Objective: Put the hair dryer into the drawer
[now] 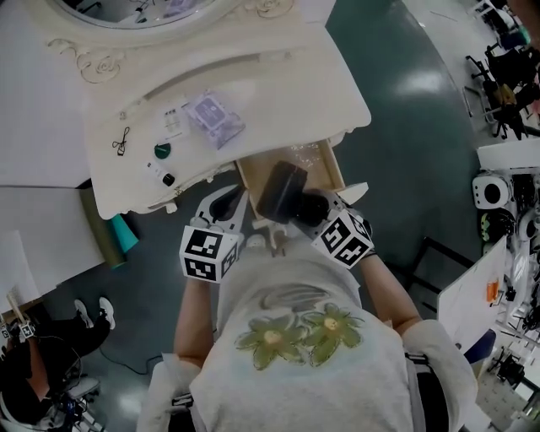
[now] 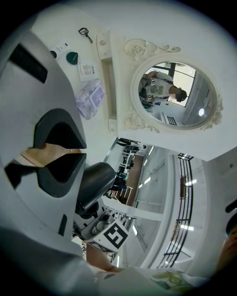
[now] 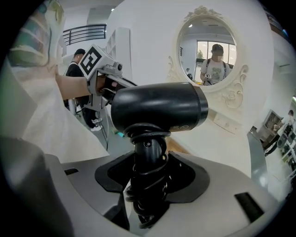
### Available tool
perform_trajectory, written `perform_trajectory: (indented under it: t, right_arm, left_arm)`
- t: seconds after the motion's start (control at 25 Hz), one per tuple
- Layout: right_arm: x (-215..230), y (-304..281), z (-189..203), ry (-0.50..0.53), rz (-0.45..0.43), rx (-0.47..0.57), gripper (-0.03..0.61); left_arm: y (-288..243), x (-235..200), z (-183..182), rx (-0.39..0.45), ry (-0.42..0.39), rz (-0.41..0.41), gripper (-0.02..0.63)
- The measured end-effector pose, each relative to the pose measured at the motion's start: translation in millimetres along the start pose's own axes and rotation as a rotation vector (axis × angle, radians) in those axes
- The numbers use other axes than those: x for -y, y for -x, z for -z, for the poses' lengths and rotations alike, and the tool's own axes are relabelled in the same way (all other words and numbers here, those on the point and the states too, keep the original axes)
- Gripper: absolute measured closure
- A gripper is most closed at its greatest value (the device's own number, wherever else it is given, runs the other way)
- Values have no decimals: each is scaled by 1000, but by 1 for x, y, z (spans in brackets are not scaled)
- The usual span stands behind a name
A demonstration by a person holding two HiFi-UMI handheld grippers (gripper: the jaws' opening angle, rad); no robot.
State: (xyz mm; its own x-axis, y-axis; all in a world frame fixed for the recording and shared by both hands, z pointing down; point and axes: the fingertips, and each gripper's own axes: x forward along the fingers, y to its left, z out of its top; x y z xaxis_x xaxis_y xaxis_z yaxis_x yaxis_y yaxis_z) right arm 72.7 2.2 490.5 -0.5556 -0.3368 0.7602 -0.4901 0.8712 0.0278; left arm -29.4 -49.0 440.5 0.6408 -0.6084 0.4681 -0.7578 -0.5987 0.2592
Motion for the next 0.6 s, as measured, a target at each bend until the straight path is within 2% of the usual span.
perform_trajectory:
  t: [0.6]
  right_arm:
    - [9,-37,14,62,-88,-67,362]
  left_arm:
    - [0,-24,6,-27,28,-63,577]
